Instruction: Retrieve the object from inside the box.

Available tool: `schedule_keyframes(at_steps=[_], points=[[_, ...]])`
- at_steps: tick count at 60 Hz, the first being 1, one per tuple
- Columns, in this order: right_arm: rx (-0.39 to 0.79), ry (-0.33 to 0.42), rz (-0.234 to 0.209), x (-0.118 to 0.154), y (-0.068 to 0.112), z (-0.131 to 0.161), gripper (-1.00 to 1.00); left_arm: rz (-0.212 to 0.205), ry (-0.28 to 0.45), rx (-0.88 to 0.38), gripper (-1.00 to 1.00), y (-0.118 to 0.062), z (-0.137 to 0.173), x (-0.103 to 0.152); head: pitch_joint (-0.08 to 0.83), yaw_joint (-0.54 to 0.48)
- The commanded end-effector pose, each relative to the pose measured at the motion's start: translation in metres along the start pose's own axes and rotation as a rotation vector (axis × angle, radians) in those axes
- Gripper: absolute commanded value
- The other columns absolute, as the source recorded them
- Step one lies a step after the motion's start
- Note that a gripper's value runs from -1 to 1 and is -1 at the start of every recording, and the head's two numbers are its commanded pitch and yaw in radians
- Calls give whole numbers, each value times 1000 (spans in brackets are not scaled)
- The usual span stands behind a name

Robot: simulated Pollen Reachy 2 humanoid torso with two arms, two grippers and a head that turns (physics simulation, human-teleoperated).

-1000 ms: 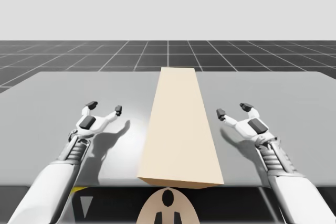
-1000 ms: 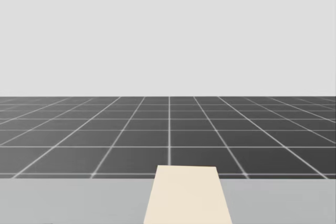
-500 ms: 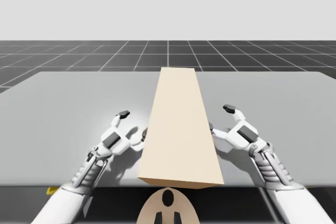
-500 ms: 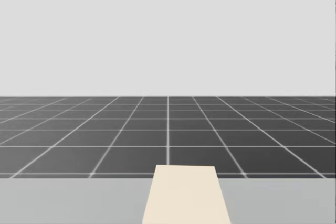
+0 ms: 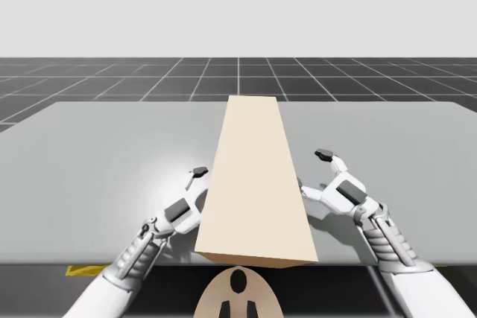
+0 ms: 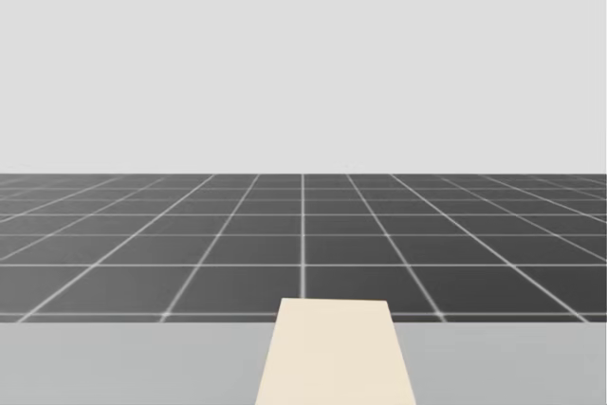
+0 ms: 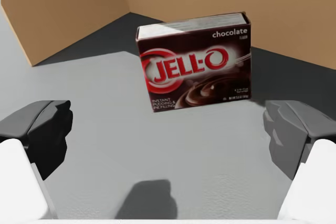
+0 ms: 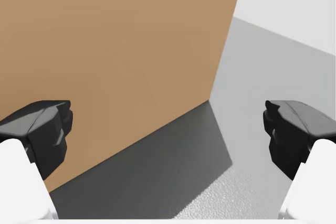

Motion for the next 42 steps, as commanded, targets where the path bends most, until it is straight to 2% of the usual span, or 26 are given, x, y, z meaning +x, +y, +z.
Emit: schedule_keyframes(at_steps=[1, 7, 15, 25, 35, 42], points=[[4, -2, 7, 0, 0, 0, -1000, 11, -2, -75, -1000, -8, -14, 4, -18, 0], [5, -5, 8, 1, 0, 1, -1000, 11, -11, -90, -1000, -9, -25, 5, -16, 0], [8, -6, 19, 1, 1, 1, -1000, -2, -2, -89, -1000, 1, -46, -4, -15, 9], [11, -7, 28, 0, 2, 0, -1000, 19, 20, -102, -1000, 12, -72, -16, -4, 12], [12, -7, 37, 1, 3, 0, -1000, 82, 16, -177, -1000, 4, -95, -16, 1, 11], [10, -10, 35, 2, 3, 2, -1000, 85, 15, -226, -1000, -7, -108, -12, 6, 7]])
